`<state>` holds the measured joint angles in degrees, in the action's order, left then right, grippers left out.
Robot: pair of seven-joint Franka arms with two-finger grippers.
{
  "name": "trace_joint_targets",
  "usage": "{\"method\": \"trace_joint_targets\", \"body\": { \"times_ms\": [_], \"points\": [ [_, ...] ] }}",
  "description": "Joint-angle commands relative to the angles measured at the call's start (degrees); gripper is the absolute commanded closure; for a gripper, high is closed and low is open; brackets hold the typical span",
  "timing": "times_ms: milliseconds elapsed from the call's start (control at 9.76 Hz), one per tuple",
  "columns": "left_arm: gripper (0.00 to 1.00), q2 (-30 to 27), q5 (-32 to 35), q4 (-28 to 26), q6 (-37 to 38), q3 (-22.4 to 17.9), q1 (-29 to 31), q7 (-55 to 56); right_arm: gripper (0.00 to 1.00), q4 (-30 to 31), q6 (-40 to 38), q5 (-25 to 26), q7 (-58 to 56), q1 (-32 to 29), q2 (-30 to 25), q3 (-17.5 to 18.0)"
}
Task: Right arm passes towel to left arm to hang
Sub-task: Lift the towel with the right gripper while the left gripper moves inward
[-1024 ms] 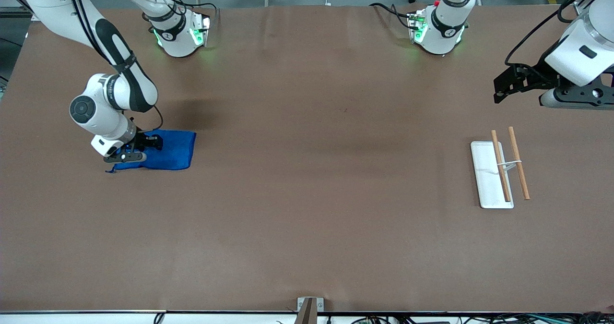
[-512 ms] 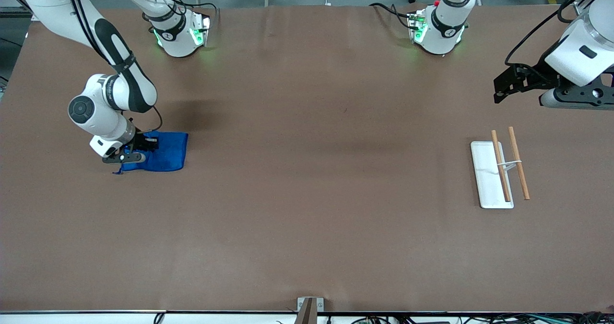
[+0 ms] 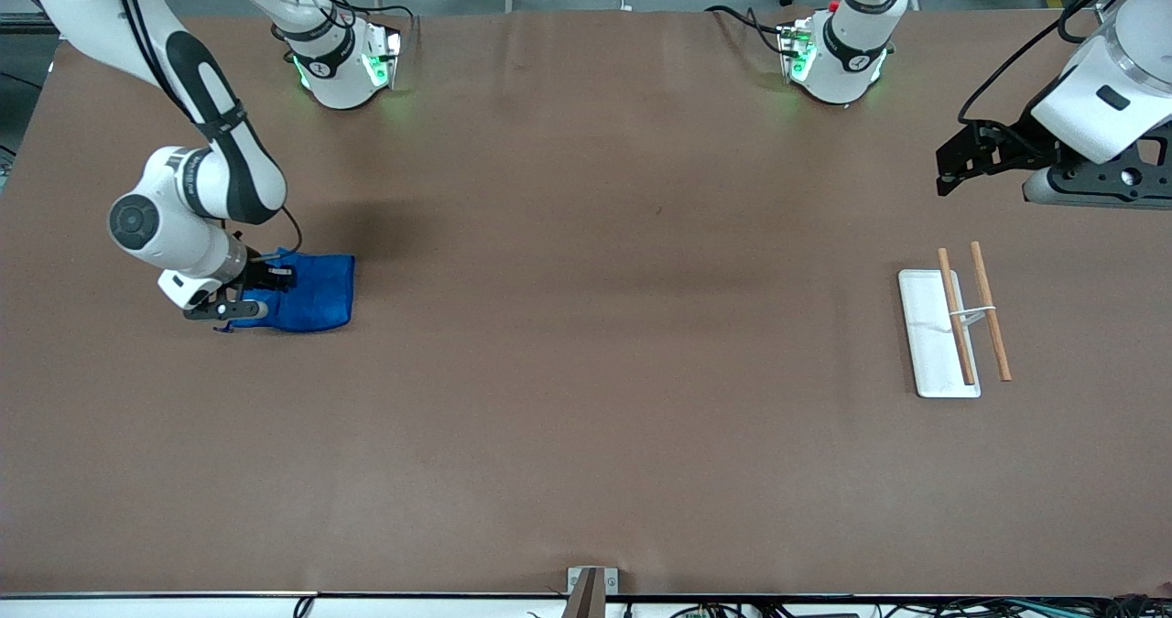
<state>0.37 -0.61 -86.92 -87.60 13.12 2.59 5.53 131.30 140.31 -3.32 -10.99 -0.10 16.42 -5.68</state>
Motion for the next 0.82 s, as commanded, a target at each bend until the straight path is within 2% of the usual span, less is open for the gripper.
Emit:
{"method": "trace_joint_targets", "body": {
  "times_ms": [0,307,512,717],
  "points": [
    [0.00,1.99,-0.62,-0.27,0.85,0.33,-1.00,0.27,1.00,-6.46,-11.84,-0.90,0.36,-0.08,-3.58,0.23],
    [0.00,4.97,-1.49,-0.18,0.33,0.59,-7.05,0.18,1.00,-24.02,-32.58,-3.18,0.53,-0.34,-4.46,0.06],
    [0.00,7.78,-14.87,-0.88,-3.09,0.59,-6.47,-1.13,1.00,-34.23,-41.66,-3.10,1.32,-0.43,-5.86,-0.38],
    [0.00,10.16,-23.69,-0.88,-7.39,0.59,-7.07,-2.01,1.00,-34.80,-42.39,-3.10,5.44,-0.08,-11.55,-0.21]
  ]
}}
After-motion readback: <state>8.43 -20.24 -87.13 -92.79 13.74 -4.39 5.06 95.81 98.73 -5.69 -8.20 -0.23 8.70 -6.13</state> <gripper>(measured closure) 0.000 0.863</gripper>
